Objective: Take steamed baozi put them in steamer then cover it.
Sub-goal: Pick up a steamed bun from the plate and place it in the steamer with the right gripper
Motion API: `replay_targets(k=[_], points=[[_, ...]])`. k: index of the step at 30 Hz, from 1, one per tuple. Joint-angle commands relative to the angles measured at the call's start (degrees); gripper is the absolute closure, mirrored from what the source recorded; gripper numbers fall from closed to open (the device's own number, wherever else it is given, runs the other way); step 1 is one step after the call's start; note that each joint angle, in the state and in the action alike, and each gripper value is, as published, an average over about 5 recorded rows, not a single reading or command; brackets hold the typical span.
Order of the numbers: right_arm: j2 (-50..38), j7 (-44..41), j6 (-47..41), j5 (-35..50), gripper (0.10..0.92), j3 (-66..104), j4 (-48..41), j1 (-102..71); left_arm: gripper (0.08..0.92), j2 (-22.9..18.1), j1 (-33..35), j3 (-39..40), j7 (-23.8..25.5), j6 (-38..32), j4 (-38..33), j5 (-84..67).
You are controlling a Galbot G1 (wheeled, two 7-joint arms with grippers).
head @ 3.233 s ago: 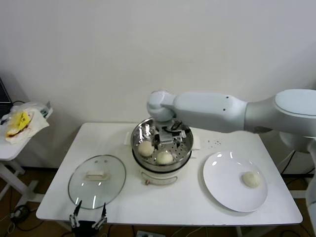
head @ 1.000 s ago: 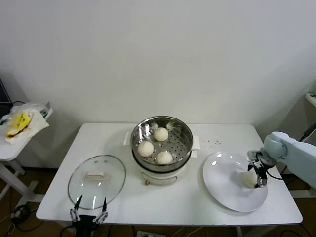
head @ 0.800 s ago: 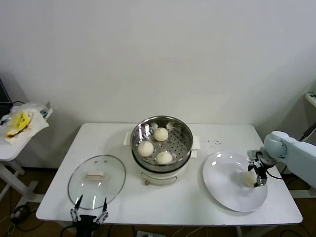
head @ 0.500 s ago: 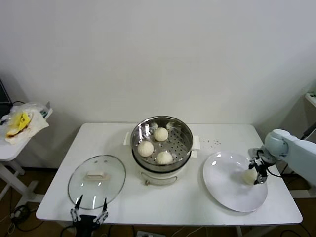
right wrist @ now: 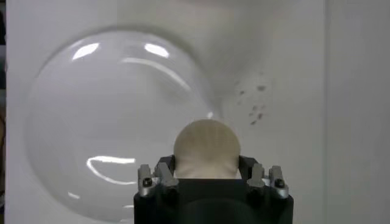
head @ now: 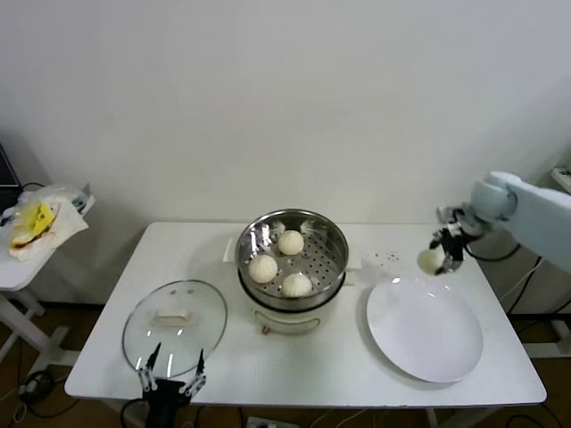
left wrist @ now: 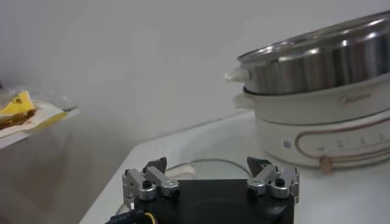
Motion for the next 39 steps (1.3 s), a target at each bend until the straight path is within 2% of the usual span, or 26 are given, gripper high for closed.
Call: replay_targets(k=[1, 5, 13, 21, 28, 39], points=[[14.1, 1.6, -3.4, 23.4, 0.355, -17.8, 0.4, 24.0, 0.177, -0.4, -0.8, 3.9, -0.2, 1.0, -1.1, 0.5], [18.8, 3.2, -5.3, 30.5, 0.355, -21.4, 2.5, 26.7, 0.177, -0.5, -1.6, 4.5, -0.2, 0.9, -1.0, 0.6], [26.2, 8.2, -9.2, 37.0, 0.355, -22.7, 5.1, 22.5, 0.177, -0.8, -2.1, 5.8, -0.6, 1.1, -1.7, 1.2], [31.9, 11.0, -11.0, 36.1, 0.355, -22.7, 3.5, 15.7, 0.177, -0.4, -1.8, 5.0, -0.6, 0.9, -2.4, 1.0], [35.4, 11.8, -10.5, 34.5, 0.354, -23.8, -1.5, 9.9, 0.177, -0.1, -1.8, 4.1, -0.5, 0.9, -2.2, 0.4], [37.2, 11.7, -8.9, 33.1, 0.347, -25.1, -6.5, 5.1, 0.177, 0.2, -2.4, 3.6, -0.5, 0.9, -1.0, -0.5]])
